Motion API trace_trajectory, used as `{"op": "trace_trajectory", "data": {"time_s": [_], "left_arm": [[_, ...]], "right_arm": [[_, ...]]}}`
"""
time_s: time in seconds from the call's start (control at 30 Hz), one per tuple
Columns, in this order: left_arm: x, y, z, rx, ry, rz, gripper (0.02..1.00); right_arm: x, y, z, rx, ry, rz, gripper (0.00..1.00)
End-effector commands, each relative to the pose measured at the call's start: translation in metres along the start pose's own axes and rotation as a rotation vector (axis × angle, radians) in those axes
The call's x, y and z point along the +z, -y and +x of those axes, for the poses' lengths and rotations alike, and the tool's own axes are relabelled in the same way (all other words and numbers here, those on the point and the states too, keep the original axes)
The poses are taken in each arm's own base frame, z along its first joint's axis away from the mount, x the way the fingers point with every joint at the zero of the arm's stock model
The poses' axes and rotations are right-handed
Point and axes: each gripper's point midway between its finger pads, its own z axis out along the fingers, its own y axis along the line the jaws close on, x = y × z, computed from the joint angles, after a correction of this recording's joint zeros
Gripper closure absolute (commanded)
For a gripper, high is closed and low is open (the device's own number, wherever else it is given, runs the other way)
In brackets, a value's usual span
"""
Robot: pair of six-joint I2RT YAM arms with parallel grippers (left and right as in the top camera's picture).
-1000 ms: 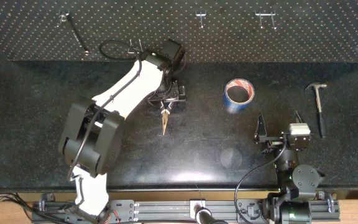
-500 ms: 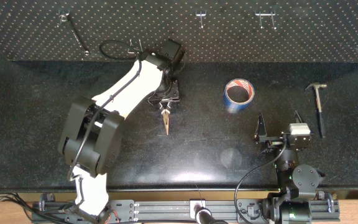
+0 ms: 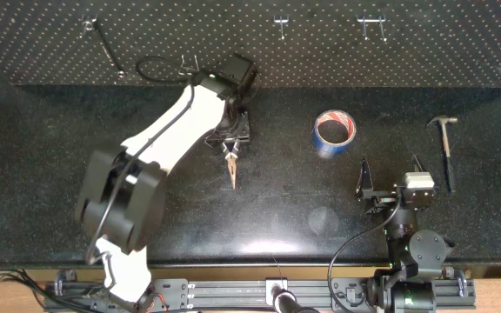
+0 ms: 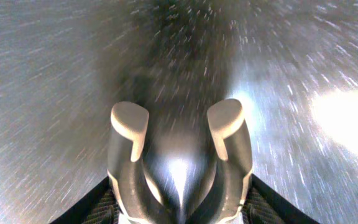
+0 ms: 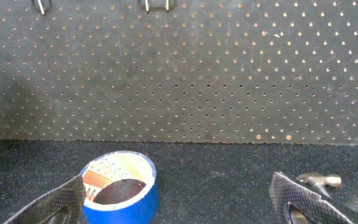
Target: Place Tools Onto Pegboard
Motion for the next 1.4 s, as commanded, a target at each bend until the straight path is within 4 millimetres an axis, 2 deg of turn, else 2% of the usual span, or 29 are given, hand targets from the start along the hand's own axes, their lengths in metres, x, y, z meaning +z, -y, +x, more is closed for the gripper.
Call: {"op": "trace_trajectory", "data": {"time_s": [0.03, 0.07, 0.1, 0.13, 0.17, 0.2, 0.3, 0.4, 0.6, 0.77, 0.9, 0.97, 1.03, 1.1, 1.2, 1.33, 1.4], "left_arm": [[-0.147, -0.008, -0.002, 0.016, 0.341, 0.09, 0.989], [-0.187, -0.025, 0.008, 0.002, 0.436, 0.089, 0.989], [-0.207, -0.043, 0.013, -0.016, 0.498, 0.044, 0.989], [-0.229, -0.073, 0.015, -0.056, 0.608, -0.057, 0.991], [-0.242, -0.1, 0.013, -0.107, 0.73, -0.144, 0.991], [-0.249, -0.117, 0.008, -0.153, 0.881, -0.184, 0.989], [-0.274, -0.101, -0.02, -0.005, 1.242, -0.137, 0.989], [-0.3, -0.083, -0.046, 0.087, 1.41, -0.185, 0.991], [-0.288, -0.071, -0.09, -0.022, 1.513, -0.202, 0.989], [-0.275, -0.06, -0.107, -0.045, 1.548, -0.184, 0.991], [-0.252, -0.067, -0.121, -0.088, 1.52, -0.152, 0.991], [-0.231, -0.064, -0.129, -0.064, 1.481, -0.144, 0.989], [-0.222, -0.054, -0.132, -0.019, 1.467, -0.108, 0.991], [-0.221, -0.05, -0.133, -0.008, 1.477, -0.086, 0.991], [-0.217, -0.056, -0.122, -0.043, 1.55, -0.05, 0.991], [-0.209, -0.059, -0.119, -0.042, 1.541, -0.058, 0.989], [-0.201, -0.067, -0.118, -0.047, 1.525, -0.079, 0.991]], "right_arm": [[0.0, -0.001, 0.001, -0.003, 0.001, -0.008, 0.025], [0.0, -0.001, 0.001, -0.003, 0.001, -0.008, 0.025], [0.0, -0.001, 0.001, -0.003, 0.001, -0.008, 0.025], [0.0, -0.001, 0.001, -0.003, 0.001, -0.008, 0.025], [0.0, -0.001, 0.001, -0.003, 0.001, -0.008, 0.025], [0.0, -0.001, 0.001, -0.003, 0.001, -0.008, 0.025], [0.0, -0.001, 0.001, -0.003, 0.001, -0.008, 0.025], [0.0, -0.001, 0.001, -0.003, 0.001, -0.008, 0.025], [0.0, -0.001, 0.001, -0.003, 0.001, -0.008, 0.025], [0.0, -0.001, 0.001, -0.003, 0.001, -0.008, 0.027], [0.0, -0.001, 0.001, -0.003, 0.001, -0.008, 0.025], [0.0, -0.001, 0.001, -0.003, 0.001, -0.008, 0.027], [0.0, -0.001, 0.001, -0.003, 0.001, -0.008, 0.025], [0.0, -0.001, 0.001, -0.003, 0.001, -0.008, 0.025], [0.0, -0.001, 0.001, -0.003, 0.001, -0.008, 0.025], [0.0, -0.001, 0.001, -0.004, 0.001, -0.008, 0.025], [0.0, -0.001, 0.001, -0.003, 0.001, -0.007, 0.025]]}}
